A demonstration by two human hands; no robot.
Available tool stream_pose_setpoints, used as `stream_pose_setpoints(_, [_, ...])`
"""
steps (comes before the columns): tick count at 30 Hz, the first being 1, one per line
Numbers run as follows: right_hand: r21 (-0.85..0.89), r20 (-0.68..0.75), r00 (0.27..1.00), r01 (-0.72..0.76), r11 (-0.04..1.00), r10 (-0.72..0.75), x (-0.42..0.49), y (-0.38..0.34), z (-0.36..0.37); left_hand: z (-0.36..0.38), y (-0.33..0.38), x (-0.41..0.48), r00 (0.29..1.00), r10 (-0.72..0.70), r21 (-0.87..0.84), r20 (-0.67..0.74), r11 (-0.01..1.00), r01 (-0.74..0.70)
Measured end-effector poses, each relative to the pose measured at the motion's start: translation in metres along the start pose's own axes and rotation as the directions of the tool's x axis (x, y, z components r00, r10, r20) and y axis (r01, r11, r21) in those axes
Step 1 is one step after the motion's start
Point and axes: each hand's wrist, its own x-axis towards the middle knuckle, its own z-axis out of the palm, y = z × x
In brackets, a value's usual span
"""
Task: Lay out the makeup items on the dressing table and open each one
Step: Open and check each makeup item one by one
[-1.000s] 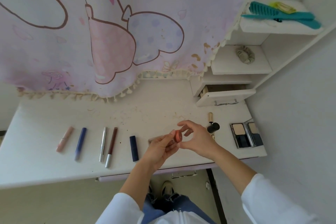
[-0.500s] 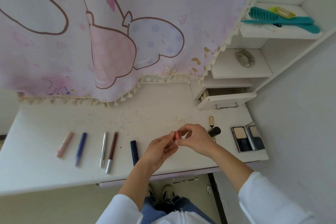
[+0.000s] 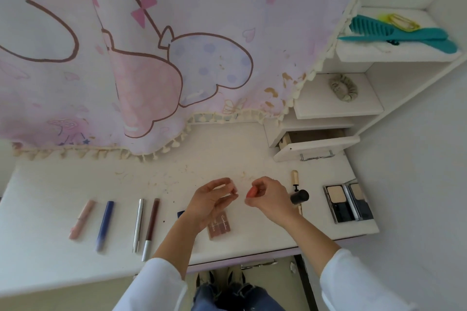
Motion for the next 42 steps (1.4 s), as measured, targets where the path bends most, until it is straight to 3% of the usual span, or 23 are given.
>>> stream_pose_setpoints(3, [-0.097, -0.019, 0.999, -0.040, 0.995, 0.038, 0.012, 0.006, 0.011, -0.004, 0.006, 0.015, 0.995, 0.034, 0.116, -0.099, 0.993, -0.023])
stream_pose_setpoints(7, [-0.146, -0.038, 0.999, -0.043, 0.988, 0.038, 0.023, 0.015, 0.024, -0.007, 0.008, 0.034, 0.972, 0.141, 0.422, -0.189, 0.905, -0.049])
stream_pose_setpoints(11, [-0.203, -0.076, 0.997, -0.037, 0.978, 0.022, 0.029, 0.022, 0.031, -0.003, 0.006, 0.040, 0.947, 0.285, 0.596, -0.145, 0.789, -0.146])
stream_pose_setpoints(14, [-0.209, -0.067, 0.997, -0.057, 0.976, 0.044, 0.032, 0.027, 0.034, -0.002, 0.002, 0.043, 0.927, 0.347, 0.740, -0.139, 0.659, -0.136])
stream_pose_setpoints(24, [-0.239, -0.034, 0.999, -0.047, 0.970, 0.040, 0.036, 0.031, 0.037, -0.002, -0.004, 0.046, 0.894, 0.434, 0.867, -0.110, 0.482, -0.127])
stream_pose_setpoints(28, [-0.233, -0.042, 0.999, -0.020, 0.972, 0.011, 0.031, 0.028, 0.035, -0.004, -0.004, 0.041, 0.895, 0.426, 0.843, -0.134, 0.523, -0.122])
stream_pose_setpoints(32, [-0.221, -0.062, 0.994, 0.071, 0.973, -0.087, 0.022, 0.022, 0.032, -0.007, -0.003, 0.012, 0.846, 0.463, 0.776, -0.265, 0.623, -0.098])
stream_pose_setpoints(38, [-0.260, 0.118, 0.977, 0.203, 0.944, -0.178, 0.004, 0.024, 0.046, -0.014, -0.052, -0.043, 0.836, 0.441, 0.730, -0.327, 0.680, -0.073])
stream_pose_setpoints(42, [-0.301, 0.195, 0.973, 0.183, 0.936, -0.127, -0.008, 0.027, 0.055, -0.007, -0.068, -0.057, 0.820, 0.469, 0.756, -0.328, 0.651, -0.069])
